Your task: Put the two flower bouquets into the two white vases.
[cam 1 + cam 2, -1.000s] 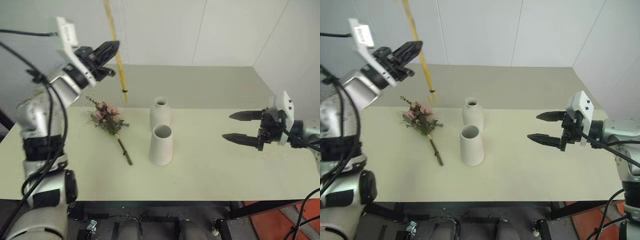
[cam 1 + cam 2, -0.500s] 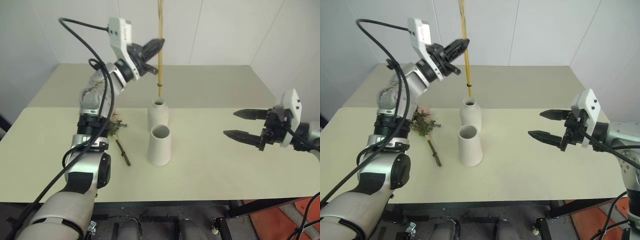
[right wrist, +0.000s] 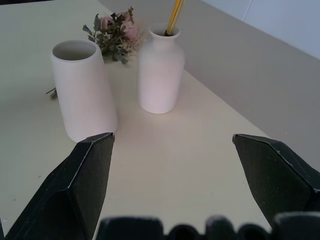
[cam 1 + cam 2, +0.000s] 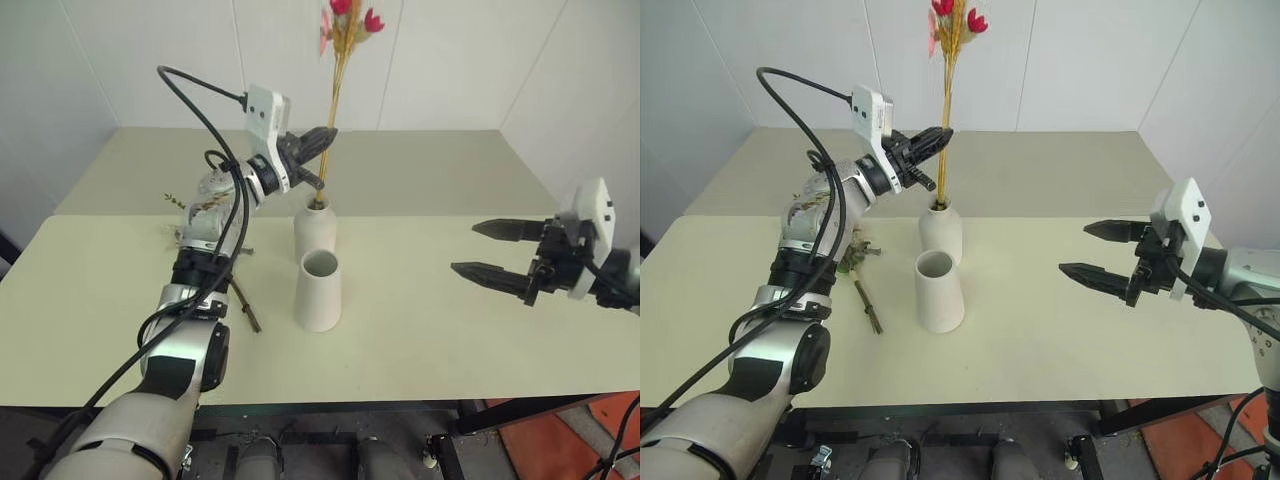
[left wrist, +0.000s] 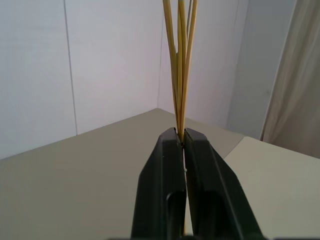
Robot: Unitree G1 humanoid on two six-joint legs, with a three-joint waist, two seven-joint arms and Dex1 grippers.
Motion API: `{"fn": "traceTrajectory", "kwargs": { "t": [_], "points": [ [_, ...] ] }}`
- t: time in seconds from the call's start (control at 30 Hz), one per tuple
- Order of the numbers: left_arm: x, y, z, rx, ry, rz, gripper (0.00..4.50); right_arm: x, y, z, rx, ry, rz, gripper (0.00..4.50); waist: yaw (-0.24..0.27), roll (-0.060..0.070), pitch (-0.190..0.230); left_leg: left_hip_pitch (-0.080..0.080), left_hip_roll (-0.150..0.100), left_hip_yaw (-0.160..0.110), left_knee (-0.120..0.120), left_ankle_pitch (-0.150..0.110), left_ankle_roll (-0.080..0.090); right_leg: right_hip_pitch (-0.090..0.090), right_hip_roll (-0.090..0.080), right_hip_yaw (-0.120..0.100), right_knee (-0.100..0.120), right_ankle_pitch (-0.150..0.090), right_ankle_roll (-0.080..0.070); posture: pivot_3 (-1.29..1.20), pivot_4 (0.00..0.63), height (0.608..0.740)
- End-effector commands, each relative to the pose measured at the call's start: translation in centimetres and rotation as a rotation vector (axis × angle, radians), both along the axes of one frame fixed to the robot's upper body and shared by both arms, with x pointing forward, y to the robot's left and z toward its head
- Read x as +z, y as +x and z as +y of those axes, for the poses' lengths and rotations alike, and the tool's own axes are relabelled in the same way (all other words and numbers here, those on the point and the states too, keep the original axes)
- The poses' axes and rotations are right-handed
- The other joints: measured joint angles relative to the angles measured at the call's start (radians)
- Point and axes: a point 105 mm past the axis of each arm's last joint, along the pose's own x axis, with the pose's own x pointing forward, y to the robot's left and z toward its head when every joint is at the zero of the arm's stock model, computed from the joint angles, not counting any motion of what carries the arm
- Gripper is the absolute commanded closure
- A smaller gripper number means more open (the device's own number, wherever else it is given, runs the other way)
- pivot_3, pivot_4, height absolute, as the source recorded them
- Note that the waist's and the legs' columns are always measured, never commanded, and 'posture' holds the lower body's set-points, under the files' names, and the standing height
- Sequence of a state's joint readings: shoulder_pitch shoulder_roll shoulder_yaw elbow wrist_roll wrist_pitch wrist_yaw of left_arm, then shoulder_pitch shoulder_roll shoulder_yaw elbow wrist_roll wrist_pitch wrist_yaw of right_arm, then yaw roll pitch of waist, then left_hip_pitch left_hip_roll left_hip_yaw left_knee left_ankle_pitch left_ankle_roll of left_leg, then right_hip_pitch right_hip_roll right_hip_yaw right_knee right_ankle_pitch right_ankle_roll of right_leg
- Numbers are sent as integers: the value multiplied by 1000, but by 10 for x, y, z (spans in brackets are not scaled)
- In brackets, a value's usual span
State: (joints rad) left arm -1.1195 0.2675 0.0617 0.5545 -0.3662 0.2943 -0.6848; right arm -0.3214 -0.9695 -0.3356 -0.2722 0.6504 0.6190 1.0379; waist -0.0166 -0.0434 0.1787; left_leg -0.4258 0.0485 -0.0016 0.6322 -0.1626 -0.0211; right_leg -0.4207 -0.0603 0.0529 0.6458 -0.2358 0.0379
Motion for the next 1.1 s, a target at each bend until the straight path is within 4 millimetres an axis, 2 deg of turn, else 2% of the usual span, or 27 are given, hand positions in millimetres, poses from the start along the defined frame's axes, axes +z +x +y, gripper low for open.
{"fn": "traceTrajectory", "kwargs": {
  "t": [0.03, 0.13, 0.27, 0.37, 0.5, 0.57, 0.67, 1.0, 1.1],
  "points": [
    [12, -10, 8, 3, 9, -43, 3257, 14, -4, -1, -4, -13, -55, 0, -1, 0, 0, 0, 0, 0, 0, 0, 0, 0, 0, 0, 0, 0, 0, 0, 150, 740],
    [9, -20, 22, 23, 27, -29, 2238, 13, -4, -2, -3, -16, -52, 0, -5, 0, 0, 0, 0, 0, 0, 0, 0, 0, 0, 1, 0, 0, 0, 0, 150, 740],
    [-2, -43, 47, 54, 70, 21, 980, 11, -4, -3, 0, -23, -46, 0, -8, 0, 0, 1, 0, 0, 0, 0, 0, -1, 0, 1, 1, 0, 0, 0, 150, 740],
    [-21, -56, 73, 169, 145, 173, 31, 9, -7, -3, 14, -34, -39, 0, -7, 0, 0, 1, 0, 0, 0, 0, 0, 0, 0, 1, 1, 0, 0, 0, 150, 740],
    [-66, -62, 109, 439, 362, 587, 31, 8, -9, -4, 50, -58, -27, 0, -1, 0, 0, 2, 0, 0, 0, 0, 0, 0, 0, 1, 2, -1, 1, 0, 150, 740],
    [-76, -63, 124, 530, 350, 734, 31, 8, -7, -4, 60, -68, -26, 0, 5, 0, 0, 2, 0, -1, 2, 0, 0, 1, 0, 0, 2, -1, 2, 0, 150, 740],
    [-85, -65, 129, 542, 350, 797, 31, 8, -5, -3, 75, -74, -28, 0, 1, 0, 0, 2, 0, -1, 2, 0, 0, 2, 0, 0, 1, -1, 2, 0, 150, 740],
    [-153, -63, 146, 778, 387, 1036, 31, 11, -4, 0, 118, -82, -54, 0, 0, 0, 0, 2, 0, -1, 1, 0, 0, 0, 0, 1, 2, 1, -1, 0, 150, 740],
    [-166, -64, 146, 816, 373, 1087, 31, 11, -6, -1, 117, -82, -55, 0, 2, 0, 0, 1, 0, -1, 1, 0, 0, 0, 0, 1, 2, 3, -4, 0, 150, 740]
  ]
}}
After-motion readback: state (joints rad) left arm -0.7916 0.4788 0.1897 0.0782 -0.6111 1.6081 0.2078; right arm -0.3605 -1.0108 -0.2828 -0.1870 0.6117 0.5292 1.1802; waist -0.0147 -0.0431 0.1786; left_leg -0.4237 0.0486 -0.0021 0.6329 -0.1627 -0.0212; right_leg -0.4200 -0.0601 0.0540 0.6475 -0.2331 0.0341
